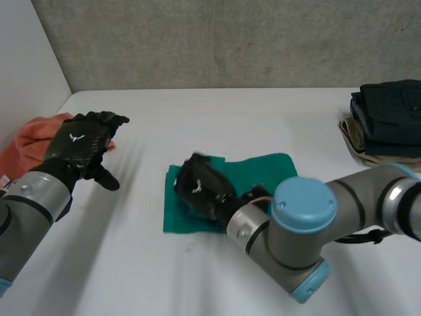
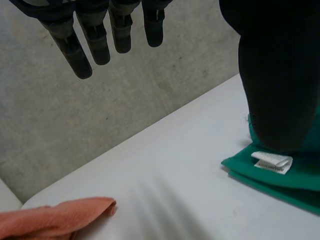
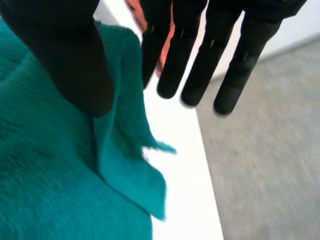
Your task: Fold the laundry.
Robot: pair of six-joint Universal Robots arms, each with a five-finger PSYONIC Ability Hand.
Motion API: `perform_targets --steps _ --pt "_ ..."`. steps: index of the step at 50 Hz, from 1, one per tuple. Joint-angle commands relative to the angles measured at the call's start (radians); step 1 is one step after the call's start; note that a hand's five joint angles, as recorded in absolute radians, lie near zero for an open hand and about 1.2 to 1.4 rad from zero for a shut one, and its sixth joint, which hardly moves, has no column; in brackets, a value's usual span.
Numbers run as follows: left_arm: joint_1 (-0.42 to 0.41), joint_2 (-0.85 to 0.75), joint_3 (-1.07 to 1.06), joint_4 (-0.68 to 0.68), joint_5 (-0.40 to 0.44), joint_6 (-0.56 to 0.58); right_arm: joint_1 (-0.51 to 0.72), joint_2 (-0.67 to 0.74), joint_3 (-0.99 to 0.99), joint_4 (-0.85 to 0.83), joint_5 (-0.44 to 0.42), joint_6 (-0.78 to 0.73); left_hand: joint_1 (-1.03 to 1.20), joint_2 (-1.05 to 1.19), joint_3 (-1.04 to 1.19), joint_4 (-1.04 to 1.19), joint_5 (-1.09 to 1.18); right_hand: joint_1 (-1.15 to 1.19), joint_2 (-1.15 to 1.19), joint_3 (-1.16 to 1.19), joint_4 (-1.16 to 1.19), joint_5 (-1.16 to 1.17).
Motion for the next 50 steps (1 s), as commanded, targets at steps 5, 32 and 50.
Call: perform_targets --steps 5,32,50 --pt "-0.115 -0.026 0.048 0.012 -0.010 0.003 -0.219 -0.283 0.151 0.136 0.090 0.578 -0.016 -0.035 -0.040 -0.032 -0.050 -0.967 -1.011 -1.014 -1.023 -0.981" --pt "-0.456 -0.575 0.419 0.078 -0.172 0.205 -0.442 -0.228 0.344 0.159 0.042 0.531 -0.016 -0.035 -0.040 -0.032 -0.050 -0.449 -0.493 -0.496 -0.505 -0.463" --pt "-0.292 -0.574 0.450 -0.012 -0.401 0.340 -0.439 -0.277 0.397 0.105 0.078 0.457 -0.016 -0.035 -0.040 -0.032 -0.050 0.255 0.211 0.208 0.199 0.241"
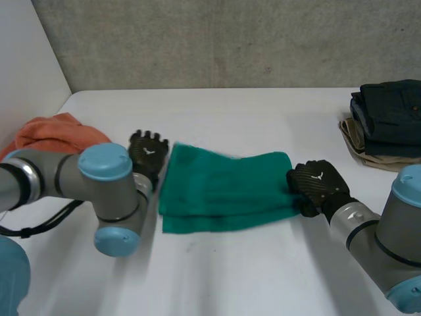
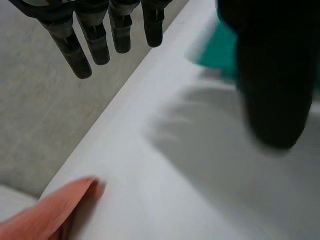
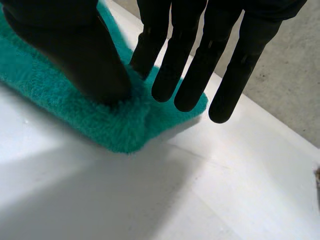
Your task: Fold the laundry.
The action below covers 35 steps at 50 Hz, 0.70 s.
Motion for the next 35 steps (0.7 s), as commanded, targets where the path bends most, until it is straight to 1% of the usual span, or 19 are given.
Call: perform_targets --steps 1,3,6,8,11,14,16,19,21,22,24,25,26,28,29,32,33,34,35 --pt "0.003 0.170 -0.154 -0.055 0.031 -0.054 -0.007 -0.007 -0.002 0.041 0.035 -0.065 -0.016 -0.035 -0.040 -0.032 -0.049 0.255 0.211 0.208 0.199 0.241" --pt "0.005 0.291 -0.252 -0.043 0.075 -0.110 -0.015 -0.009 -0.014 0.095 0.075 -0.132 -0.016 -0.035 -0.040 -0.032 -0.049 0.255 0.211 0.208 0.199 0.241" --pt "0.014 0.405 -0.335 -0.023 0.115 -0.153 -0.021 -0.021 -0.051 0.176 0.146 -0.275 -0.016 -0.035 -0.040 -0.032 -0.049 0.255 0.211 0.208 0.199 0.241" --pt "0.028 0.457 -0.372 -0.014 0.132 -0.175 -0.015 -0.027 -0.071 0.184 0.155 -0.310 -0.016 -0.035 -0.040 -0.032 -0.049 0.255 0.211 0.208 0.199 0.241" --pt "0.061 0.561 -0.439 0.014 0.172 -0.222 0.045 -0.035 -0.112 0.172 0.167 -0.347 -0.016 -0.035 -0.040 -0.032 -0.049 0.255 0.211 0.208 0.199 0.241" --pt "0.086 0.614 -0.473 0.026 0.194 -0.256 0.160 -0.065 -0.165 0.112 0.222 -0.395 -0.016 -0.035 -0.040 -0.032 -0.049 0.255 0.211 0.208 0.199 0.241" --pt "0.094 0.631 -0.486 0.026 0.200 -0.271 0.226 -0.072 -0.175 0.072 0.230 -0.409 -0.016 -0.035 -0.040 -0.032 -0.049 0.255 0.211 0.208 0.199 0.241" --pt "0.106 0.648 -0.501 0.026 0.207 -0.297 0.358 -0.050 -0.172 -0.046 0.178 -0.419 -0.016 -0.035 -0.040 -0.032 -0.049 0.255 0.211 0.208 0.199 0.241" --pt "0.111 0.649 -0.504 0.025 0.209 -0.310 0.433 0.000 -0.157 -0.127 0.091 -0.422 -0.016 -0.035 -0.040 -0.032 -0.049 0.255 0.211 0.208 0.199 0.241" --pt "0.111 0.648 -0.504 0.023 0.209 -0.316 0.470 0.046 -0.152 -0.164 0.016 -0.425 -0.016 -0.035 -0.040 -0.032 -0.049 0.255 0.211 0.208 0.199 0.241" --pt "0.108 0.642 -0.499 0.017 0.209 -0.321 0.495 0.118 -0.169 -0.175 -0.072 -0.432 -0.016 -0.035 -0.040 -0.032 -0.049 0.255 0.211 0.208 0.199 0.241" --pt "0.108 0.637 -0.495 0.014 0.209 -0.322 0.501 0.138 -0.183 -0.167 -0.089 -0.430 -0.016 -0.035 -0.040 -0.032 -0.049 0.255 0.211 0.208 0.199 0.241" --pt "0.105 0.629 -0.487 0.010 0.209 -0.324 0.507 0.172 -0.213 -0.146 -0.097 -0.426 -0.016 -0.035 -0.040 -0.032 -0.049 0.069 0.024 0.021 0.012 0.055" --pt "0.100 0.622 -0.475 0.005 0.204 -0.324 0.507 0.186 -0.249 -0.114 -0.078 -0.406 -0.016 -0.035 -0.040 -0.032 -0.049 -0.564 -0.609 -0.611 -0.621 -0.578" --pt "0.091 0.614 -0.463 0.002 0.204 -0.324 0.501 0.181 -0.276 -0.078 -0.040 -0.349 -0.016 -0.035 -0.040 -0.032 -0.049 -0.899 -0.943 -0.946 -0.955 -0.913" --pt "0.072 0.596 -0.428 -0.003 0.197 -0.328 0.480 0.169 -0.304 -0.054 0.027 -0.182 -0.016 -0.035 -0.040 -0.032 -0.049 -0.961 -1.005 -1.008 -1.017 -0.975" --pt "0.066 0.589 -0.417 -0.003 0.195 -0.331 0.452 0.146 -0.312 -0.055 0.053 -0.028 -0.016 -0.035 -0.040 -0.032 -0.049 -0.967 -1.011 -1.014 -1.023 -0.981" --pt "0.060 0.580 -0.404 -0.003 0.194 -0.336 0.438 0.128 -0.313 -0.054 0.057 0.046 -0.016 -0.035 -0.040 -0.032 -0.049 -0.967 -1.011 -1.014 -1.023 -0.981" --pt "0.048 0.565 -0.379 -0.003 0.191 -0.342 0.412 0.082 -0.312 -0.051 0.070 0.170 -0.016 -0.035 -0.040 -0.032 -0.049 -0.967 -1.011 -1.014 -1.023 -0.981"
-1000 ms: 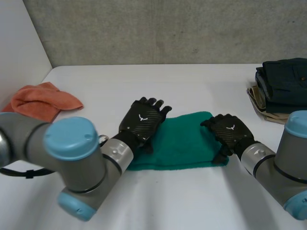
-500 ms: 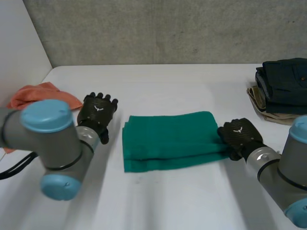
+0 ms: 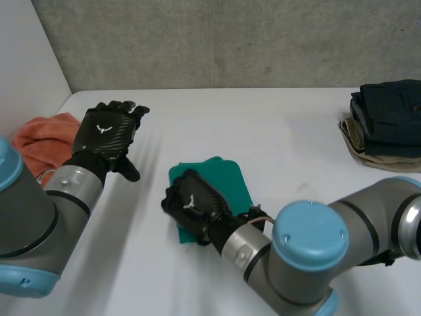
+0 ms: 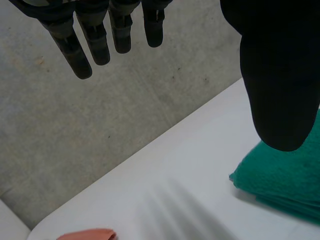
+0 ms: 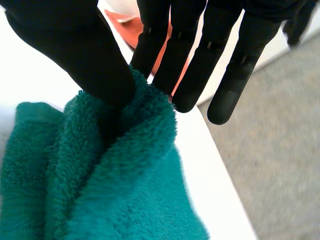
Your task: Fold the laundry.
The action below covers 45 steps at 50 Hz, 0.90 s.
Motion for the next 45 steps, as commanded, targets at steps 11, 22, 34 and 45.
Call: perform_targets --steps 11,22,34,45 --pt "-0.219 -0.222 0.272 -0.024 0.076 -0.184 -0.326 -0.142 -0.116 0.333 0.068 0.917 -0.016 -0.035 -0.040 -0.032 -0.049 -0.967 -1.011 -1.014 -1.023 -0.981" --pt "-0.267 -0.461 0.441 -0.274 -0.080 -0.144 -0.312 0.131 -0.360 0.575 -0.027 0.893 -0.016 -0.035 -0.040 -0.032 -0.049 -0.967 -1.011 -1.014 -1.023 -0.981" --pt "-0.221 -0.441 0.372 -0.341 -0.200 -0.024 -0.239 0.222 -0.435 0.646 0.208 0.523 -0.016 -0.035 -0.040 -0.032 -0.049 -0.967 -1.011 -1.014 -1.023 -0.981" --pt "-0.187 -0.224 0.321 -0.343 -0.005 -0.067 -0.147 -0.059 -0.221 0.402 0.307 0.347 -0.016 -0.035 -0.040 -0.032 -0.049 -0.967 -1.011 -1.014 -1.023 -0.981"
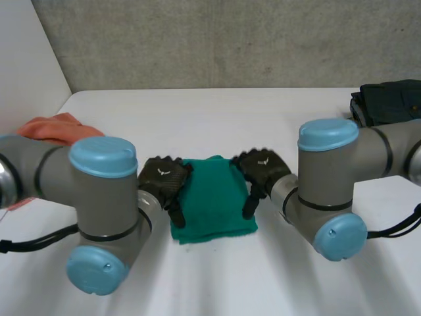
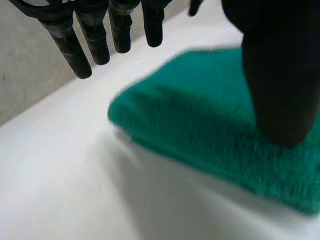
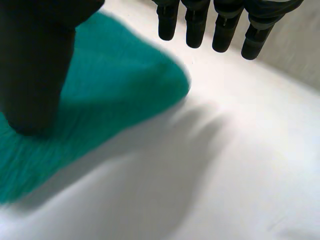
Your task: Fold the laundry.
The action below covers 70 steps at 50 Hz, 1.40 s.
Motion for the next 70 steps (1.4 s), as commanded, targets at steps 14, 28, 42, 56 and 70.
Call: perform_targets --steps 14,28,42,56,70 --pt "0.192 0.370 -0.005 -0.090 0.685 -0.241 0.233 -0.216 0.494 -0.400 0.122 -0.179 -0.016 -0.035 -0.040 -0.032 -0.049 -0.967 -1.011 -1.014 -1.023 -0.981" --pt "0.152 0.379 -0.093 -0.061 0.743 -0.235 0.216 -0.028 0.445 -0.645 0.116 -0.180 -0.016 -0.035 -0.040 -0.032 -0.049 -0.873 -0.917 -0.920 -0.929 -0.887" --pt "0.152 0.383 -0.136 0.021 0.714 -0.243 0.204 0.047 0.353 -0.673 0.116 -0.212 -0.016 -0.035 -0.040 -0.032 -0.049 -0.732 -0.776 -0.779 -0.788 -0.746" --pt "0.160 0.398 -0.126 0.026 0.708 -0.259 0.173 0.068 0.257 -0.697 0.084 -0.211 -0.016 -0.035 -0.040 -0.032 -0.049 0.255 0.211 0.208 0.199 0.241" --pt "0.203 0.445 -0.076 0.040 0.699 -0.308 0.060 -0.008 0.079 -0.682 0.042 -0.151 -0.016 -0.035 -0.040 -0.032 -0.049 0.255 0.211 0.208 0.199 0.241"
